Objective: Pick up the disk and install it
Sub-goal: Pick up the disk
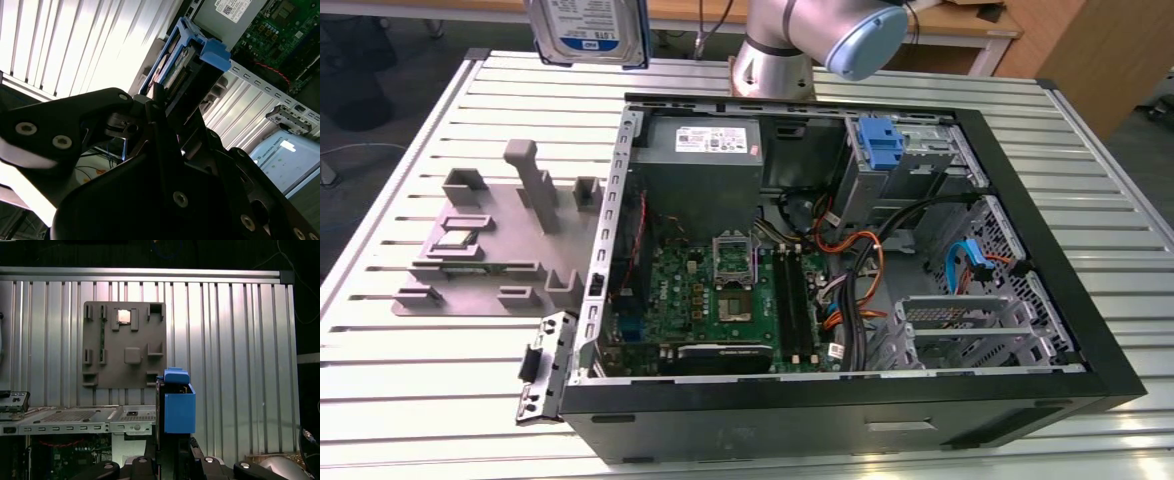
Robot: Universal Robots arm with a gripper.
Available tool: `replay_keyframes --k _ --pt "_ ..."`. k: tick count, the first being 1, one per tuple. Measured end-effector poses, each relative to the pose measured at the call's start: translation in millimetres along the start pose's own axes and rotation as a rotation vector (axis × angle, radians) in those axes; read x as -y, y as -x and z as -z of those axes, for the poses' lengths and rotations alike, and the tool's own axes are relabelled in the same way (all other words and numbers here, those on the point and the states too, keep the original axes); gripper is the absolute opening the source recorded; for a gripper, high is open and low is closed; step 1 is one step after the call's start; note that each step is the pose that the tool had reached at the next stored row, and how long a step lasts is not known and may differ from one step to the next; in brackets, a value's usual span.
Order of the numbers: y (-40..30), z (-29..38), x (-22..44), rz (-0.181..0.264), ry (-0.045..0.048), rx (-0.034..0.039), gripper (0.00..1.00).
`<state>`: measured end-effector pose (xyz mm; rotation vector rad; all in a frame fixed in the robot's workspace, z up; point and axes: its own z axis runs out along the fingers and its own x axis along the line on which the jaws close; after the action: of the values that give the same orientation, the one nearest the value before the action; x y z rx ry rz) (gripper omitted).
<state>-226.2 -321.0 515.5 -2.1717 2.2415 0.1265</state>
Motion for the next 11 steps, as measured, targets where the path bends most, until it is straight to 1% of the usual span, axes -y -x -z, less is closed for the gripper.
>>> replay_keyframes --k 6,11 --pt "0.3 0.4 9.0 0.0 0.0 0.0 0.35" --pt "0.6 0.8 19.8 0.0 -0.0001 0.0 0.35"
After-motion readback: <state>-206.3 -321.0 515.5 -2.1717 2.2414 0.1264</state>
